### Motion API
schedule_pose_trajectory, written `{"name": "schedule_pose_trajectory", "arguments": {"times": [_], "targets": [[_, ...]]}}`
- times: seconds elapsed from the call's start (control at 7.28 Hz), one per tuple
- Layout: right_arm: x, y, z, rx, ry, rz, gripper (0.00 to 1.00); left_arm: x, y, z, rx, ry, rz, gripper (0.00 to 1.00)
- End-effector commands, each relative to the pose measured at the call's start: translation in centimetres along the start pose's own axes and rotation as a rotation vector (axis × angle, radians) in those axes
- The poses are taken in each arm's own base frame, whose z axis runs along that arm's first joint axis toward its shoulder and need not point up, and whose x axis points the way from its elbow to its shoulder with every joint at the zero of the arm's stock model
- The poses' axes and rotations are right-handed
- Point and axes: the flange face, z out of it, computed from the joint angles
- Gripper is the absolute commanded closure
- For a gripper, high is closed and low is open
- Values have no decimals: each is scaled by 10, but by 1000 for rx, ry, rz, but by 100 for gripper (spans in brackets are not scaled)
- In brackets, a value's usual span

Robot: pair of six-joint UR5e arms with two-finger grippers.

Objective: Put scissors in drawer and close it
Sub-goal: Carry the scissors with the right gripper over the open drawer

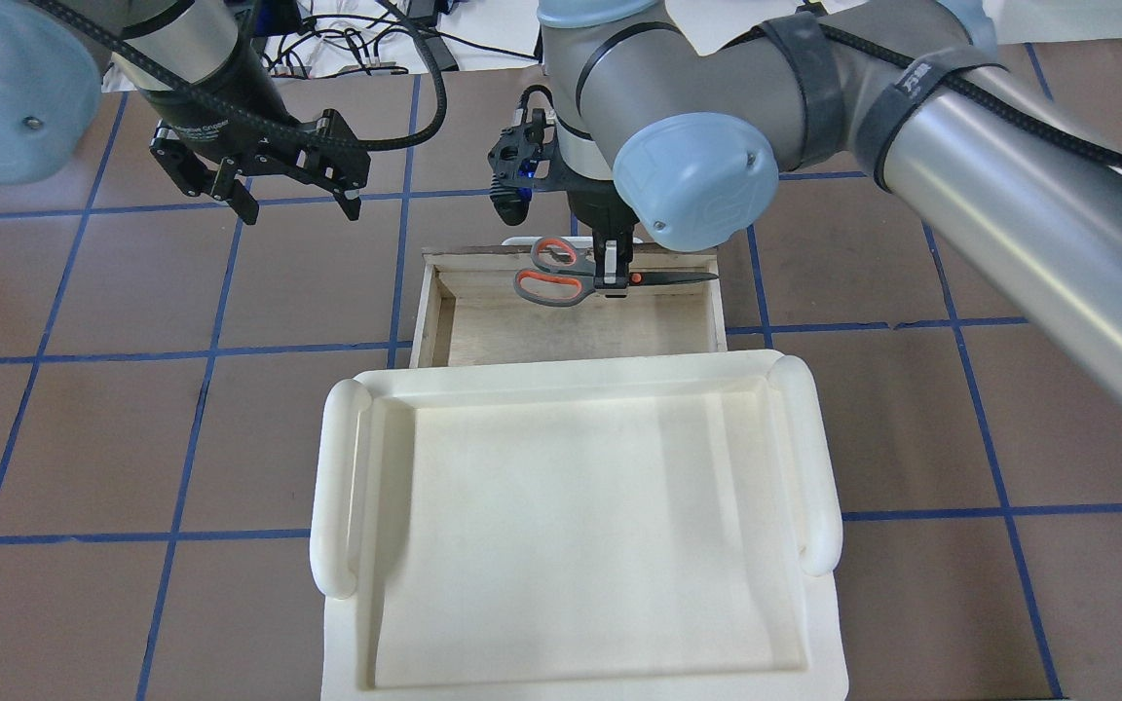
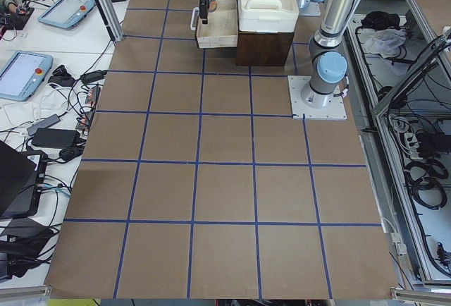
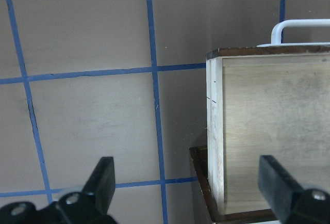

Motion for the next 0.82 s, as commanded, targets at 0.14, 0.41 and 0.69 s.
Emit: {"name": "schedule_pose_trajectory", "arguments": {"times": [0.14, 0.41, 0.69], "targets": [[-15, -32, 26, -1, 3, -38, 100, 0, -1, -7, 43, -11, -124, 0], [-21, -39, 37, -10, -8, -42, 100, -1, -6, -1, 41, -15, -190, 0], [-22, -38, 42, -14, -11, -37, 95, -1, -1, -4, 40, -20, -226, 0]]}}
